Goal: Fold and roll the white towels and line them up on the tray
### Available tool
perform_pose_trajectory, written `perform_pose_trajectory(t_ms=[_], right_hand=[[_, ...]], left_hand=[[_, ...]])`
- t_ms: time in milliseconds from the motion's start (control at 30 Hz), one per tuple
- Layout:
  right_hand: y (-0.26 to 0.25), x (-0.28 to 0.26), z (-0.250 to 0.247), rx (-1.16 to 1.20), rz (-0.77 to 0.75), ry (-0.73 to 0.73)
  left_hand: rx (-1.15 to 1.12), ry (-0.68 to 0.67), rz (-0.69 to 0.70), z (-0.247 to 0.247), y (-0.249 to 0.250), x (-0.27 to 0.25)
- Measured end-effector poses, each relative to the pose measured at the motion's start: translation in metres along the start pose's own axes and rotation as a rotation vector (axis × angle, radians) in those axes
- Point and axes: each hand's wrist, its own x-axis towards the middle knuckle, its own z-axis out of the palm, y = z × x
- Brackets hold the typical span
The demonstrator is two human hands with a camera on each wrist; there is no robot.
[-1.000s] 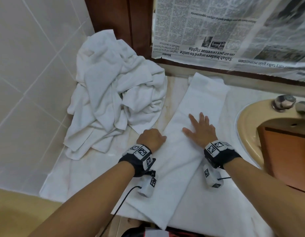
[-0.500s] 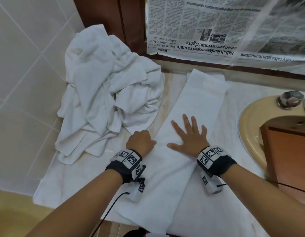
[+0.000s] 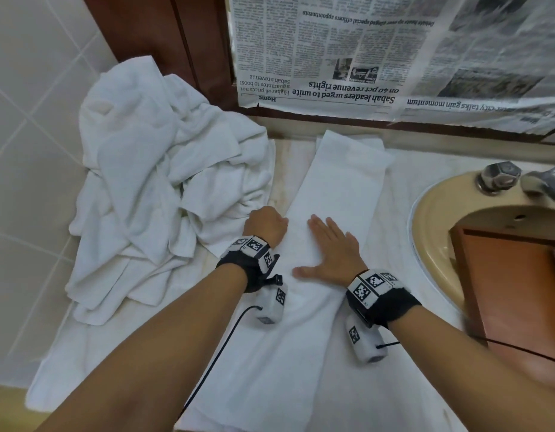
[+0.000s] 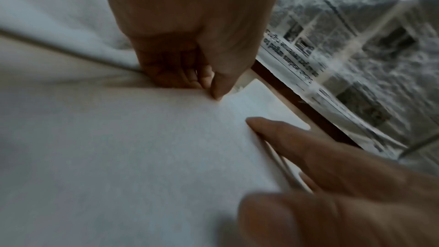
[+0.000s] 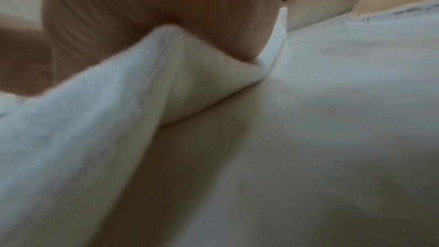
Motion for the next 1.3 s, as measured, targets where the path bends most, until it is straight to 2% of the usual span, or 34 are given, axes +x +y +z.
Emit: perform_pose_trajectory(t_ms=[100, 200, 267, 367, 433, 567, 667, 800, 900, 1000, 1133, 1300], right_hand=[[0.001, -0.003, 0.002, -0.072, -0.007, -0.003], [0.005, -0.006, 0.011, -0.195, -0.008, -0.031], [0.008, -0.005, 0.013, -0.213, -0.003, -0.047], [0.014, -0.001, 0.009, -0.234, -0.011, -0.051], [0.019, 0.002, 0.004, -0.256, -0.014, -0.054], [0.033, 0.014, -0.012, -0.272, -0.039, -0.089], [0.041, 0.029, -0.025, -0.291, -0.047, -0.104], [0.029, 0.034, -0.037, -0.260, 0.064, -0.087], [-0.007, 0.008, -0.011, -0.203, 0.079, 0.042], [-0.022, -0.031, 0.024, -0.141, 0.005, -0.048], [0.010, -0.044, 0.025, -0.218, -0.037, -0.077], [0.032, -0.016, 0.008, -0.257, -0.065, -0.064]], left_hand=[[0.034, 0.024, -0.027, 0.004, 0.000, 0.001], [0.042, 0.051, 0.020, 0.007, -0.002, -0.002], [0.073, 0.061, 0.160, 0.011, -0.006, -0.012], [0.287, -0.072, 0.421, 0.019, -0.019, -0.039], [0.463, -0.140, 0.481, 0.025, -0.033, -0.051], [0.544, -0.172, 0.375, 0.023, -0.055, -0.060], [0.578, -0.216, 0.358, 0.019, -0.058, -0.068], [0.589, -0.266, 0.382, 0.016, -0.073, -0.085], [0.591, -0.262, 0.410, 0.017, -0.088, -0.093], [0.594, -0.264, 0.408, 0.018, -0.092, -0.096], [0.528, -0.326, 0.400, 0.017, -0.087, -0.101], [0.492, -0.342, 0.369, 0.021, -0.077, -0.100]])
